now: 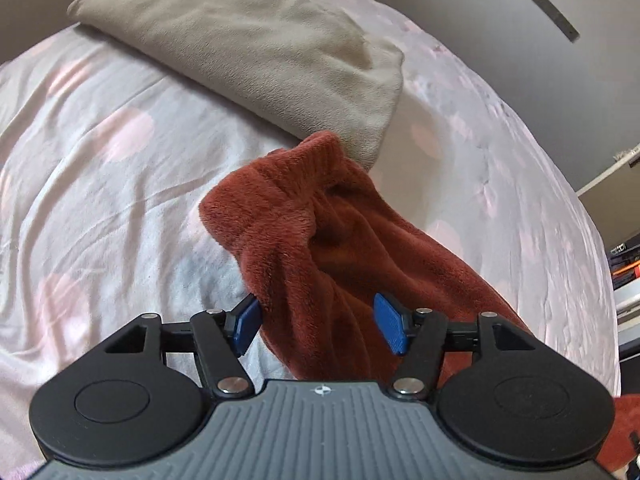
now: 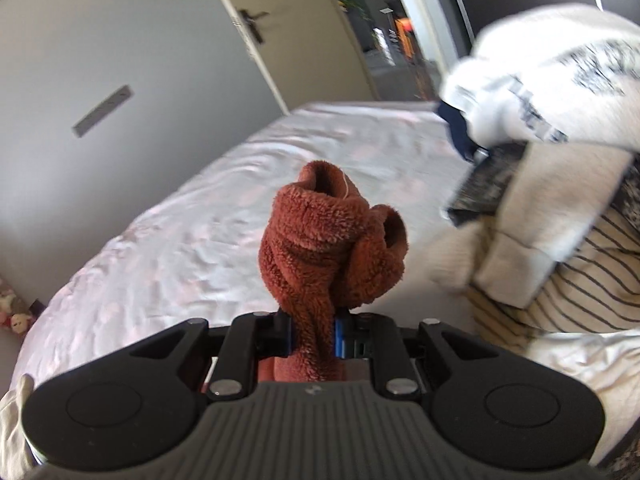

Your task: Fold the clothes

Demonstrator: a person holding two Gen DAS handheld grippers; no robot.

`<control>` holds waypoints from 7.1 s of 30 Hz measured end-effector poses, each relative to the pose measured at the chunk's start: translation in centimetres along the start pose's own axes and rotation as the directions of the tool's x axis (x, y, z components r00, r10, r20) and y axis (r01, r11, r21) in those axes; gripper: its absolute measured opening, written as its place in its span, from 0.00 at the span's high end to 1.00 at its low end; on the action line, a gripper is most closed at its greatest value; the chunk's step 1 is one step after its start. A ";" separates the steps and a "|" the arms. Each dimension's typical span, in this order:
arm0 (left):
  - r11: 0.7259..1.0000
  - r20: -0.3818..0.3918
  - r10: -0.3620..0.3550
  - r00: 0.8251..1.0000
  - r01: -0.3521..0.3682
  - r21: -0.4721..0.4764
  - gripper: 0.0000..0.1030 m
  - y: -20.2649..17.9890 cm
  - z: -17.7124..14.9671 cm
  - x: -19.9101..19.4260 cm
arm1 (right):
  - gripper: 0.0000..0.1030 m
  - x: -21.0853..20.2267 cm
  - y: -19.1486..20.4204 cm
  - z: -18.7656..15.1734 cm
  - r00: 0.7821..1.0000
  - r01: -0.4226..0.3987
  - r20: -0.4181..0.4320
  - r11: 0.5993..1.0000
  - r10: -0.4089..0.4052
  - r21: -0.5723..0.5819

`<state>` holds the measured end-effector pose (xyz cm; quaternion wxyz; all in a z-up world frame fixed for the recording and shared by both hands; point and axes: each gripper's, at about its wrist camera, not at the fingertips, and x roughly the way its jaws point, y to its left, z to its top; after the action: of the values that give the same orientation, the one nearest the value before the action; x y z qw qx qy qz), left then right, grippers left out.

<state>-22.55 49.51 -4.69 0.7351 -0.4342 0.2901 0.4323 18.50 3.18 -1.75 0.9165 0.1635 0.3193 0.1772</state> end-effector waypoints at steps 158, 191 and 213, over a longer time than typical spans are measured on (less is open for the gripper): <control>0.596 -0.538 -0.200 0.819 0.538 0.596 0.62 -33.0 -25.2 9.8 | 0.79 4.6 1.7 -10.6 0.778 -0.624 -0.574 0.417 0.254 -0.661; 0.576 -0.383 -0.271 0.883 0.468 0.670 0.50 -27.4 -19.9 4.1 | 0.73 1.6 0.3 -10.0 0.797 -0.566 -0.564 0.589 0.215 -0.576; 0.773 -0.266 -0.353 0.897 0.440 0.458 0.84 -23.8 -12.2 9.9 | 0.49 3.0 4.1 -10.1 0.884 -0.306 -0.404 0.945 0.236 -0.118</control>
<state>2.54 36.54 -8.97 0.8710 -0.3111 0.3544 0.1379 13.30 9.96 -9.14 0.8129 0.0862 0.4493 0.3604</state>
